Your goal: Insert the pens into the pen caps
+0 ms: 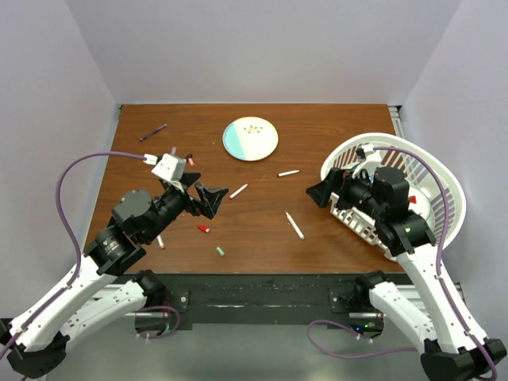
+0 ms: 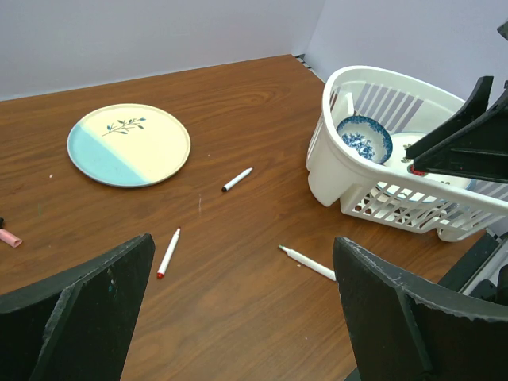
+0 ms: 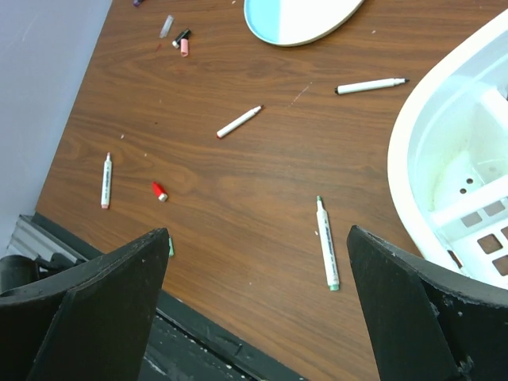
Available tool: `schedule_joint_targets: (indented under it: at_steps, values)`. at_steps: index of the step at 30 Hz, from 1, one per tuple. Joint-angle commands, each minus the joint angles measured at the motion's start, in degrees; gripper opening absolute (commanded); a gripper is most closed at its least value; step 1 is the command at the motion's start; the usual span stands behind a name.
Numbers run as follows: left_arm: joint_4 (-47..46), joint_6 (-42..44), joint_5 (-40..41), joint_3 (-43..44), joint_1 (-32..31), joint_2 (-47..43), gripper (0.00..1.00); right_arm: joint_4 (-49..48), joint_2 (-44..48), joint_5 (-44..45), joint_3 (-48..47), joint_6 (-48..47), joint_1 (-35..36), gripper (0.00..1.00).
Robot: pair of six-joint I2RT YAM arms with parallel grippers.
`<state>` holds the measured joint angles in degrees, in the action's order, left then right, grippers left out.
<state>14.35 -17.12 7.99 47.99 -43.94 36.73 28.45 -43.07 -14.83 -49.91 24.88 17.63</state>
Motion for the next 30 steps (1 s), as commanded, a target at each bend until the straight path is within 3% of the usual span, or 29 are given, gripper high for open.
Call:
schedule_joint_targets:
  at_steps: [1,7,12,18,19,30]
  values:
    - [-1.69,0.51,0.98,0.00,-0.26,-0.26,1.00,1.43,0.18,1.91,-3.09,1.22,-0.05,0.99]
    - [-1.69,0.51,0.98,0.09,-0.18,-0.43,1.00,2.85,0.27,0.87,-4.05,1.22,-0.05,0.97]
    - [-1.60,0.51,1.06,0.18,-0.18,-0.78,1.00,3.37,-3.67,-3.10,-4.05,0.43,1.09,0.78]
    - [-1.52,0.43,1.15,0.09,-0.18,-0.87,1.00,6.79,-11.59,11.38,-6.25,-2.20,14.96,0.59]
    - [-1.60,0.43,1.15,0.18,-0.18,-0.87,1.00,6.97,-13.69,12.79,-6.16,-2.47,17.85,0.53]
    - [-1.60,0.34,1.33,0.09,-0.18,-1.05,1.00,6.18,-27.32,26.50,-3.79,-5.63,25.26,0.44]
